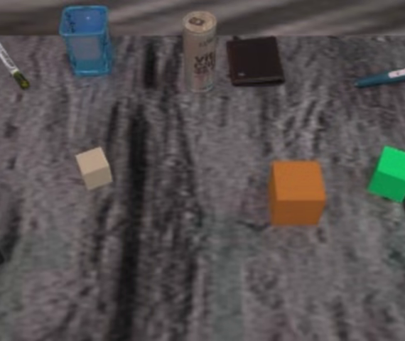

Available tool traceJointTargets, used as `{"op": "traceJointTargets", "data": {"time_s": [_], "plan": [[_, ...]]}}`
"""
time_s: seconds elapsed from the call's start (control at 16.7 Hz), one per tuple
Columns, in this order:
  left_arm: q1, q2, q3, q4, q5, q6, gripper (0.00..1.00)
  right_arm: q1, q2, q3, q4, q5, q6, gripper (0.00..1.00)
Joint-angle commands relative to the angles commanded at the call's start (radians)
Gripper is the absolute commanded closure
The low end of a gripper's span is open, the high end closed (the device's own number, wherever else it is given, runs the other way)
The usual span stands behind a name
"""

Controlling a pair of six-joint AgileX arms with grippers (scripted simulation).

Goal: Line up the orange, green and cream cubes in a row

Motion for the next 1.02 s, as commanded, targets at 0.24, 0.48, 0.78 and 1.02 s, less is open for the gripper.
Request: {"op": "traceJointTargets", "data": {"time_s": [0.24,0.48,0.78,1.02], "plan": [[-0.003,0.030,0.030,-0.018,-0.001,0.014,0.00,0.000,0.000,0.000,0.000,0.000,0.000,0.00],[-0.023,0.219,0.210,-0.128,-0.004,0.099,0.00,0.000,0.000,0.000,0.000,0.000,0.000,0.00],[-0.071,0.668,0.585,-0.370,-0.004,0.282,0.00,0.000,0.000,0.000,0.000,0.000,0.000,0.00],[-0.120,1.113,0.943,-0.601,-0.002,0.457,0.00,0.000,0.000,0.000,0.000,0.000,0.000,0.00]]}}
